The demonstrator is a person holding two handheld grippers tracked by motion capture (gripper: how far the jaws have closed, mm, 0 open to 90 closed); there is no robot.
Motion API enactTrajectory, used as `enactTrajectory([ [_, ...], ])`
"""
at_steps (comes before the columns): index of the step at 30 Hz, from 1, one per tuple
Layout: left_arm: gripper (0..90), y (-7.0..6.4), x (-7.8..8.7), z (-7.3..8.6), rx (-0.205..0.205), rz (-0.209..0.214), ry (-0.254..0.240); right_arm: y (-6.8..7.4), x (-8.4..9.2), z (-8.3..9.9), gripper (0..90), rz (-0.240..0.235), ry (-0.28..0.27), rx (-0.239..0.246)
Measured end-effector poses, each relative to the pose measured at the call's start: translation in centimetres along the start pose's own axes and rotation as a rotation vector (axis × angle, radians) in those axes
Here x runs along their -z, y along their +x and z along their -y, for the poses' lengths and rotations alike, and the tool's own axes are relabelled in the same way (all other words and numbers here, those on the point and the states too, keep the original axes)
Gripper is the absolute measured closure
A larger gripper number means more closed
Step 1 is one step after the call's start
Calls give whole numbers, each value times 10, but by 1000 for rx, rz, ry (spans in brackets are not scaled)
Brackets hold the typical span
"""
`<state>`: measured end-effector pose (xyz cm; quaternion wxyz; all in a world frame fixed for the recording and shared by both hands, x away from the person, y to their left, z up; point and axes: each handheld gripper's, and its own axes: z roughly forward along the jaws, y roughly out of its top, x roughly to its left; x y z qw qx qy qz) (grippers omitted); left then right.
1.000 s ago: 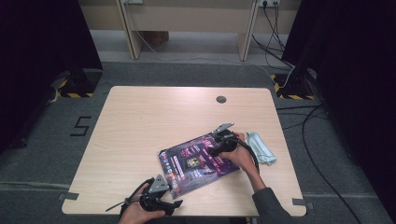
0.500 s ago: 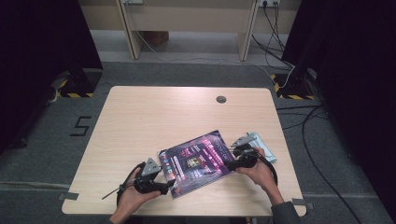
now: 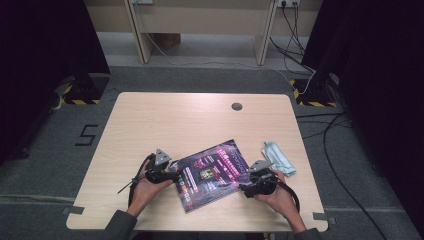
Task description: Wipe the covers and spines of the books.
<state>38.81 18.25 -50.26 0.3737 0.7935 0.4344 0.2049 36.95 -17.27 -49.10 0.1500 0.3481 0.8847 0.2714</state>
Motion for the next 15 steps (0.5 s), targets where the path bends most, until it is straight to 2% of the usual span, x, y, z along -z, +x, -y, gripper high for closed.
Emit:
enactTrajectory([
  [4,316,-1,-7,1,-41,-4,28,0,-2,0,266,3,0,-1],
  [8,320,-4,-2,4,-67,-16,39,-1,-3,0,257,22,-7,-6],
  [13,330,-9,6,11,-40,-4,49,-8,-7,-5,249,66,-9,-12],
  [14,337,-11,9,14,-25,4,48,-10,-8,-7,250,83,-9,-8],
  [15,348,-14,12,16,-29,12,54,-12,-11,-11,252,114,-12,-9],
])
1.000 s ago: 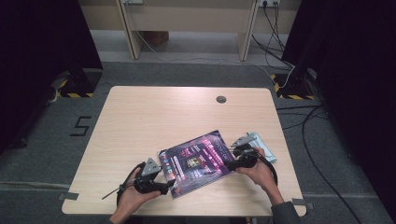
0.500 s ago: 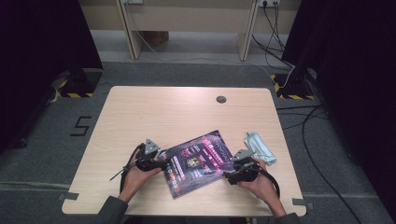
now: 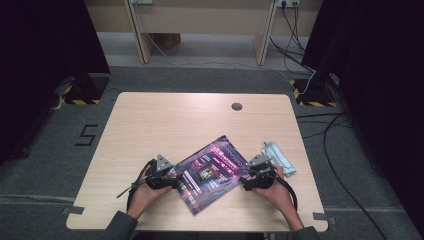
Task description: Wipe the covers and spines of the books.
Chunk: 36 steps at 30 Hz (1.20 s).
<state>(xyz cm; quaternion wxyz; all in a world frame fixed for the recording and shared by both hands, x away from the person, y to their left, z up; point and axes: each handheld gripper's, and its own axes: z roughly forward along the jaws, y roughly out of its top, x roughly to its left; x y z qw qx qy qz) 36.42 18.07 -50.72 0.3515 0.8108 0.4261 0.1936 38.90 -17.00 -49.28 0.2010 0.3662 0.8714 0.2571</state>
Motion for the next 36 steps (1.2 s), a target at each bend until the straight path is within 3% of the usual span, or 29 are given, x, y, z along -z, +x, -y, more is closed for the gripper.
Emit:
enactTrajectory([
  [4,372,-14,11,6,-28,-11,19,-5,-12,-14,267,64,-4,-3],
  [5,372,-16,13,8,-19,7,28,-5,-14,-17,276,72,-2,-1],
  [8,372,-21,16,10,-14,1,31,-4,-18,-23,296,108,18,-7],
  [9,373,-22,18,11,-19,-6,32,-3,-17,-23,300,104,22,-16],
  [13,374,-24,20,14,3,6,34,2,-11,-18,317,-69,1,-130],
  [14,374,-25,20,14,6,11,37,4,-10,-16,322,-103,0,-139],
  [16,373,-26,22,15,11,27,43,5,-10,-16,324,-110,2,-136],
  [20,374,-30,26,18,6,54,49,8,-13,-16,329,-172,-15,-158],
  [27,371,-37,30,22,-11,64,48,14,-19,-21,309,-188,-20,-174],
  [33,365,-46,32,23,-54,64,41,14,-27,-32,306,-166,-29,-145],
  [34,372,-48,33,23,-60,95,38,15,-29,-34,308,-161,-31,-139],
  [35,463,-51,33,23,-73,105,34,15,-32,-39,313,-150,-33,-124],
  [36,466,-55,33,23,-81,103,34,16,-34,-42,323,-142,-35,-117],
])
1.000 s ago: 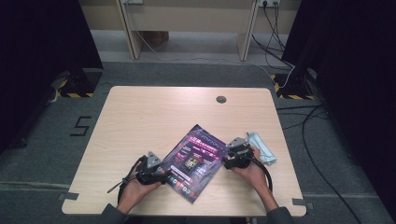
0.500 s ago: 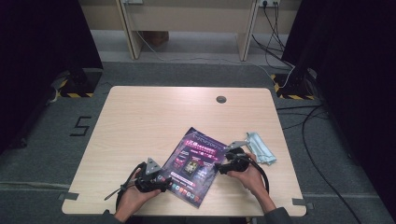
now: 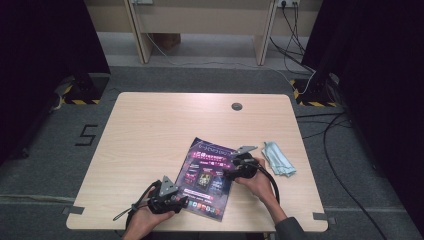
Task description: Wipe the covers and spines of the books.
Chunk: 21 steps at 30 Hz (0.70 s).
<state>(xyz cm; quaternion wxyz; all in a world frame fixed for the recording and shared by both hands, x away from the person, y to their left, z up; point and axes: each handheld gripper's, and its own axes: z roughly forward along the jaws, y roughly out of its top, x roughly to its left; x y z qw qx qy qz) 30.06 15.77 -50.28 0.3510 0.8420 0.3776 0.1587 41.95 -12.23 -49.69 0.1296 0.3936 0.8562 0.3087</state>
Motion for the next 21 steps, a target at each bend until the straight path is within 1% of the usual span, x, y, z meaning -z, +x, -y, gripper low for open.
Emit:
enactTrajectory([
  [3,452,-5,-1,-3,4,5,13,2,-8,-9,335,17,-13,22],
  [5,436,-5,-2,-3,9,-1,11,3,-12,-15,331,23,-10,17],
  [7,414,-4,-2,-2,24,-5,5,4,-16,-19,320,29,-12,8],
  [10,371,-2,-2,-2,36,-18,3,3,-18,-22,311,31,-11,8],
  [11,353,-1,-1,-2,45,-21,3,4,-19,-22,311,30,-13,7],
  [14,331,5,1,0,94,-17,-2,3,-19,-22,312,31,-18,-1],
  [16,322,8,3,1,107,-17,-1,4,-19,-21,317,31,-16,-23],
  [17,306,10,5,2,119,-17,4,4,-19,-21,318,26,-17,-31],
  [19,304,12,6,7,134,3,20,4,-17,-20,317,-8,-8,-54],
  [20,314,11,7,9,138,17,13,6,-15,-19,318,-31,-14,-57],
  [21,341,11,7,9,139,19,10,7,-13,-18,318,-39,-13,-48],
])
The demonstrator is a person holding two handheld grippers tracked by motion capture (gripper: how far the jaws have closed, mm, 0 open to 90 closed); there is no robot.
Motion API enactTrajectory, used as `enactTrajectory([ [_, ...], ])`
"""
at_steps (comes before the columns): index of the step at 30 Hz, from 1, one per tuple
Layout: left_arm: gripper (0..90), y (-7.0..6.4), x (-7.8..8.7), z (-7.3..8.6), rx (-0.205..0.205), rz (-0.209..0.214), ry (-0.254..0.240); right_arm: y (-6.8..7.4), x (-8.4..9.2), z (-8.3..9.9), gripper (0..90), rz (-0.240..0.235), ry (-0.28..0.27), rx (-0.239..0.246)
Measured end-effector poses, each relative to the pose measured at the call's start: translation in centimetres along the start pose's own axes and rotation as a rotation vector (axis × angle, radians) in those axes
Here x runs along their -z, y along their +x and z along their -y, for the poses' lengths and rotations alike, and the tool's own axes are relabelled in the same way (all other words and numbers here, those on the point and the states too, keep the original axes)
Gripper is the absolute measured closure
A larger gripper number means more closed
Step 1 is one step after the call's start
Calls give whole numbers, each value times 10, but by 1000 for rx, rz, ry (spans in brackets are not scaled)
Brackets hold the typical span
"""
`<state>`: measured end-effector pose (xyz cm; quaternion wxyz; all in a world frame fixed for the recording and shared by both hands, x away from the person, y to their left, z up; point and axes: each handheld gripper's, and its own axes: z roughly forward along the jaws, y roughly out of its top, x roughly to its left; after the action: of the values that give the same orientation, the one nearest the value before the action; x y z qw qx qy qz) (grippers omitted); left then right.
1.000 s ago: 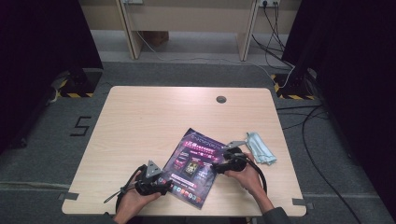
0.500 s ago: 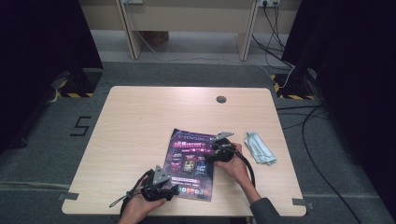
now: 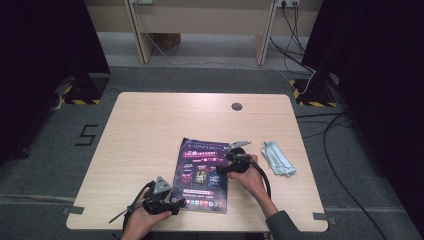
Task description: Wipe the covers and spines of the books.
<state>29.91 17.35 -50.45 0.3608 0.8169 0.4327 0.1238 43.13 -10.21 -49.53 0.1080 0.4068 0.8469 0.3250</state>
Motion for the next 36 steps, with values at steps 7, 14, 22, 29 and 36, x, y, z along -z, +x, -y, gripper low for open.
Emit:
enactTrajectory([
  [7,338,-3,-2,-1,-10,4,8,8,-1,4,310,11,13,43],
  [14,338,-17,-10,-6,-36,21,-4,-3,-1,3,322,38,2,28],
  [22,334,-21,-14,-9,-60,17,-11,-8,1,5,327,57,-1,22],
  [29,334,-21,-12,-8,-67,19,-36,-9,6,3,324,57,-14,19],
  [36,267,-4,1,-7,0,13,-112,-32,36,4,294,65,-97,-37],
])
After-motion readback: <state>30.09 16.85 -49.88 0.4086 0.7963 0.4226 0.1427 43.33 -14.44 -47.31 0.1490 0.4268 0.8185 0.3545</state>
